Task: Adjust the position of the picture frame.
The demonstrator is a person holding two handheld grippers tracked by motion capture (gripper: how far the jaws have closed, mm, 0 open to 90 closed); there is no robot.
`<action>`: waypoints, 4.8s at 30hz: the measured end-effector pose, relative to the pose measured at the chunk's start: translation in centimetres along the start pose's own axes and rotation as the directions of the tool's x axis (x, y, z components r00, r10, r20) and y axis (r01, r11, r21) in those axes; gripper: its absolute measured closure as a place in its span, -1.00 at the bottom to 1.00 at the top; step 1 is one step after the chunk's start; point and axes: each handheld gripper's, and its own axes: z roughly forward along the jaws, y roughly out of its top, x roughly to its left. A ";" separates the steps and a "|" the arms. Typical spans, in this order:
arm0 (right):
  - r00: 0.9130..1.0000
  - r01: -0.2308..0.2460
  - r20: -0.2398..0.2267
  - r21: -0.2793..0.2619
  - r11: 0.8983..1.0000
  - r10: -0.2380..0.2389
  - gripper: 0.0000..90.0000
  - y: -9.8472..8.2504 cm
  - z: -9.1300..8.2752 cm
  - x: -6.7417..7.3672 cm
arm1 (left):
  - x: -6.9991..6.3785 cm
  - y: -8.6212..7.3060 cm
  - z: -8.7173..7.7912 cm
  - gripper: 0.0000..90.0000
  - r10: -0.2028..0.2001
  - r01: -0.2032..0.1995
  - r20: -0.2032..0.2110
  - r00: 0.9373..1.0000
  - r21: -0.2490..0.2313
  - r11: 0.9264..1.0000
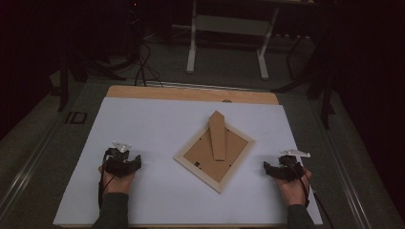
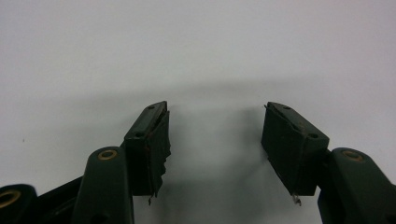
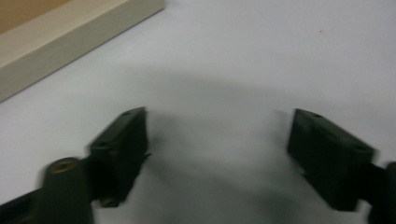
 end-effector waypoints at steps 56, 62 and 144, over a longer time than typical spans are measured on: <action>0.995 0.043 -0.092 -0.080 0.996 -0.050 0.54 0.1 -2.7 2.3 | -6.0 2.9 0.4 0.62 0.287 -0.260 0.328 0.900 -0.125 0.957; 0.991 0.075 -0.101 -0.074 0.994 -0.082 0.76 0.2 -2.6 3.0 | -6.9 2.7 1.0 0.85 0.326 -0.299 0.335 0.884 -0.130 0.945; 0.998 -0.041 -0.052 -0.127 0.991 0.035 1.00 6.2 2.6 3.6 | -10.2 2.9 2.4 0.99 0.345 -0.327 0.342 0.874 -0.109 0.939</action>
